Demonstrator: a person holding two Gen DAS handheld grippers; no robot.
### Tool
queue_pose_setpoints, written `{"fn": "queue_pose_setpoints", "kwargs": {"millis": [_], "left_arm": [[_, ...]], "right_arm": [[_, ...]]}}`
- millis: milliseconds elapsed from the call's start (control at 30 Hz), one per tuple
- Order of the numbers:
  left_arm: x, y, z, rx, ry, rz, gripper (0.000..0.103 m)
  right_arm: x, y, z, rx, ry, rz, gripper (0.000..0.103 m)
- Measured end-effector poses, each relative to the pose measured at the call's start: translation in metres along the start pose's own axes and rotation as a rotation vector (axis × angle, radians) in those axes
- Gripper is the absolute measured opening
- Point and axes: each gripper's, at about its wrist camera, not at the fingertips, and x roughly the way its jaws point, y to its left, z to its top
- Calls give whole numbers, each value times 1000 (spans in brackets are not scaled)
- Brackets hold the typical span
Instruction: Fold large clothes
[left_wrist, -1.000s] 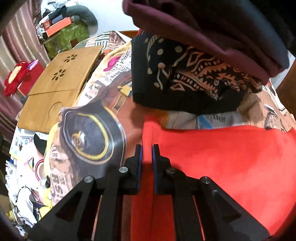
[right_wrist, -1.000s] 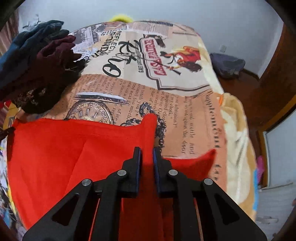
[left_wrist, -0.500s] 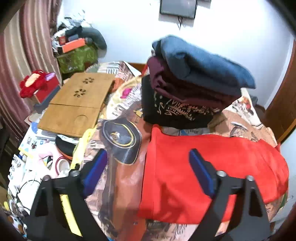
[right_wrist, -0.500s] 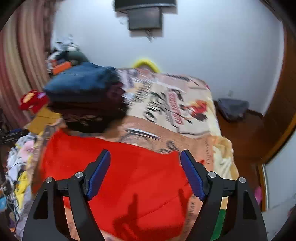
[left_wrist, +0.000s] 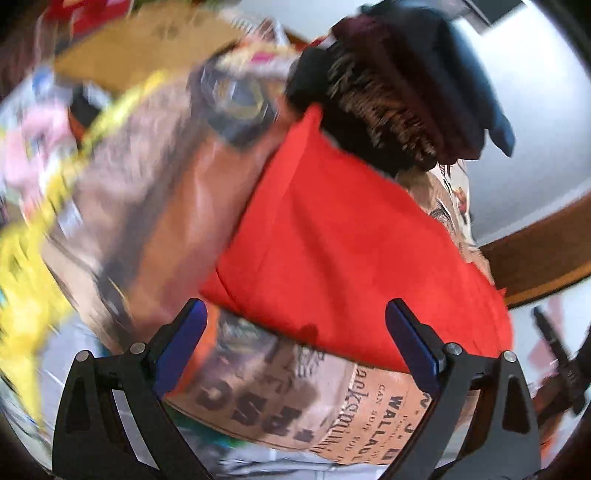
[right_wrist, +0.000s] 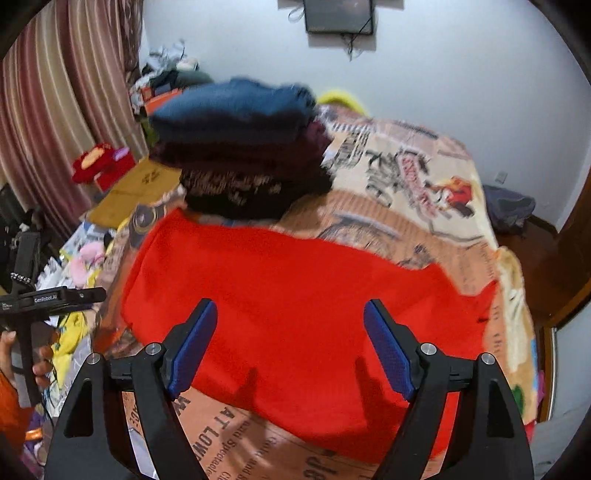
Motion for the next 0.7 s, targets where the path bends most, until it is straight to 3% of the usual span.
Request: {"fn": "queue_pose_setpoints", "kwargs": {"millis": [133, 300, 500, 633, 700], "left_arm": [[29, 17, -13, -137, 100, -149, 98], [57, 19, -19, -221, 168, -278, 98], [78, 14, -8, -262, 120, -320, 98], [90, 11, 4, -271, 62, -310, 96], [92, 6, 9, -266, 27, -276, 76]], "right_arm": [[39, 5, -10, 9, 98, 4, 79], [72, 6, -26, -8, 198, -23, 79], [75, 13, -40, -89, 192, -41, 83], [77, 14, -40, -94, 189, -39, 83], [77, 12, -39, -85, 189, -32, 83]]}}
